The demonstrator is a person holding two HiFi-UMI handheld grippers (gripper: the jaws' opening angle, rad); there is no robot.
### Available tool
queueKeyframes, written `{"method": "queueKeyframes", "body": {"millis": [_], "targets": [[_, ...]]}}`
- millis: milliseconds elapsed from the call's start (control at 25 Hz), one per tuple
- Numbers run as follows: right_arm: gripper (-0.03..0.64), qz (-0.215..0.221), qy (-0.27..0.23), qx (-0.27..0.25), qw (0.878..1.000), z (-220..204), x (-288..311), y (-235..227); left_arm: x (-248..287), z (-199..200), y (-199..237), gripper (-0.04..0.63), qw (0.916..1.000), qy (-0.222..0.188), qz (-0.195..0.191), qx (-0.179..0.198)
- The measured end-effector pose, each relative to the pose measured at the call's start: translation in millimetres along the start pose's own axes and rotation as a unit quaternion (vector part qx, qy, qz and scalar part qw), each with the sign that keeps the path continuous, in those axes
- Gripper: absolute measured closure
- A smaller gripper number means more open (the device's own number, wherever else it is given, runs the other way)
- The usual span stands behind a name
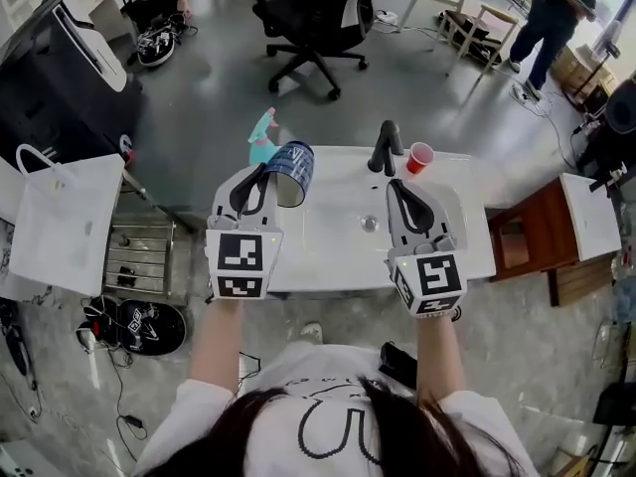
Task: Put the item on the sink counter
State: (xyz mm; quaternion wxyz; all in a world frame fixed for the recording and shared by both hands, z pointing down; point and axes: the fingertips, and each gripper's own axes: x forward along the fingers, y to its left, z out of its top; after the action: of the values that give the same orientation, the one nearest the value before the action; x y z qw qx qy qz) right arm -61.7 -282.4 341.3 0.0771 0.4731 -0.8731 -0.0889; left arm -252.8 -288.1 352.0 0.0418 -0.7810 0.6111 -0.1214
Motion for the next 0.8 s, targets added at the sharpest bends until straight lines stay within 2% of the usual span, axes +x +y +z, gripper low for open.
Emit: {"method": "queueKeyframes", "body": {"millis": [240,440,800], "targets": [[0.59,-0.02,0.018,0.022,0.999,-14.6,6.6,-18.5,29.0,-10.7,-3.0,0.558,0.9991,0.031,-0.027,0.007],[0.589,-0.016,0.029,0.034,0.999,-27.8,18.7,-32.4,58.5,-24.5,-9.9,0.558,0.9958,0.082,-0.04,0.005],[0.589,0.012,0.033,0.048,0.998,-45.0,64.0,-57.4,121.2,-64.1,-16.3,0.558,0.9791,0.193,-0.065,-0.005]]}}
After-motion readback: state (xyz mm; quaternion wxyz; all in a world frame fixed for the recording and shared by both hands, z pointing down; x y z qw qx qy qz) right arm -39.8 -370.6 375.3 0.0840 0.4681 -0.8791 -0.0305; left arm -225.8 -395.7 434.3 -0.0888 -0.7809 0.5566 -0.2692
